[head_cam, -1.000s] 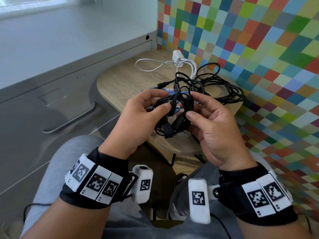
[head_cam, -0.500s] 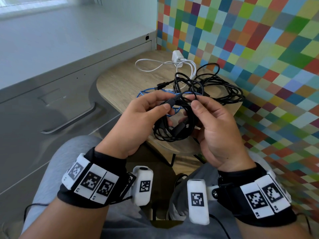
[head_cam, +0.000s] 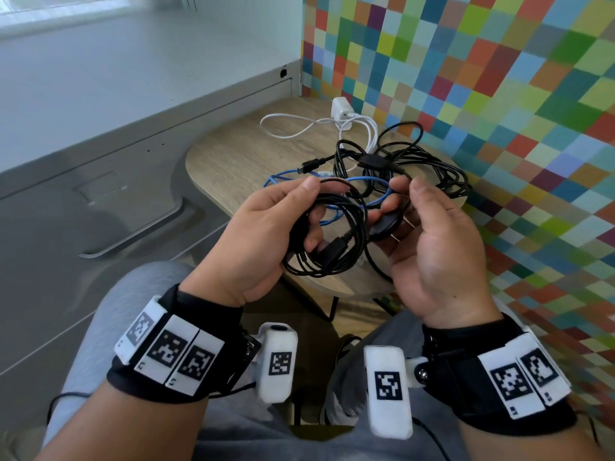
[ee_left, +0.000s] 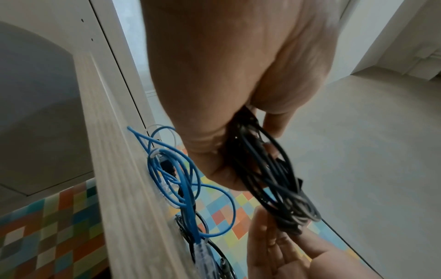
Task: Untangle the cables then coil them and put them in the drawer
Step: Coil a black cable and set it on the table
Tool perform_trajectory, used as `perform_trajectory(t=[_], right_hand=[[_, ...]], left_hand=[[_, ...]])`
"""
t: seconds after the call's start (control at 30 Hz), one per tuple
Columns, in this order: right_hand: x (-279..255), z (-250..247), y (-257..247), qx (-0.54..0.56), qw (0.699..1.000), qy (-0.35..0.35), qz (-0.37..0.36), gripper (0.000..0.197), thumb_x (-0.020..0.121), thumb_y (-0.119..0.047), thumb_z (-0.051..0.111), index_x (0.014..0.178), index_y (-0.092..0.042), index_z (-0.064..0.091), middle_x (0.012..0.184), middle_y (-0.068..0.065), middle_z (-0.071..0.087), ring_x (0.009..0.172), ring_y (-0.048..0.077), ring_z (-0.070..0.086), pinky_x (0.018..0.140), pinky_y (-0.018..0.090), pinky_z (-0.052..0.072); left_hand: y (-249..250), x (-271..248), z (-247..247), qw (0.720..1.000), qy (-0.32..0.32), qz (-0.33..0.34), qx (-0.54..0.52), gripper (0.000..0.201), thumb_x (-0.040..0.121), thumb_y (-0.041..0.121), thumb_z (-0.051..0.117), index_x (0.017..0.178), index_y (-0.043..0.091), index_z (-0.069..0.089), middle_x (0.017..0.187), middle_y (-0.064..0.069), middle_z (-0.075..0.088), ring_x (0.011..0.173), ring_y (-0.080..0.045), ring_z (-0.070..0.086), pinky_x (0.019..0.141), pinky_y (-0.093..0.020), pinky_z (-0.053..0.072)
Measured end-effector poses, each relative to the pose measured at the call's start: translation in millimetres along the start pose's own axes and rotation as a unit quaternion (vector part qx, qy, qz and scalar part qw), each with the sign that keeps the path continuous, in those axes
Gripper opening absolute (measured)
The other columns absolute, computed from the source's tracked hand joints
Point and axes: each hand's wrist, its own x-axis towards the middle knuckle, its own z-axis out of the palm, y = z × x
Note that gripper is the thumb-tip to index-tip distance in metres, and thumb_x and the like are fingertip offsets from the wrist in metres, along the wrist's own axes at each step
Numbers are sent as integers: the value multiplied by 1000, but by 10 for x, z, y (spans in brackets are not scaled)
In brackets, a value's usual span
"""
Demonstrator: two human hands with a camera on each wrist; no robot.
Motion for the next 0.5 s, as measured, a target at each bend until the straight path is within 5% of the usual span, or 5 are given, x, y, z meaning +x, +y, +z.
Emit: perform_trajectory(t=[0.23,0.4,0.5], right_hand=[[-2,5,-8,-46,999,6,-1,22,107,-10,51,114,-11,71,81,4,72,72,15,70,65,29,58],[-65,58,10,-35,994,-91,44,36,97,-16,56,131,-7,61,106,17,76,93,28,75,75,38,61],[-96,69,44,-32,986,-156,44,46,88,-7,64,134,-8,57,102,14,77,94,23,74,79,34,60]], left_hand=[[-3,-6,-51,1000,-10,26,-7,36,104,10,42,133,9,64,79,-8,56,66,-22,53,71,-34,48],[-14,-1,-42,999,-23,42,-5,33,106,5,41,122,8,69,87,-7,62,69,-18,57,74,-30,51],[-22,3,-35,998,-25,51,-4,29,102,8,48,118,9,72,88,-7,62,66,-14,51,72,-30,48]])
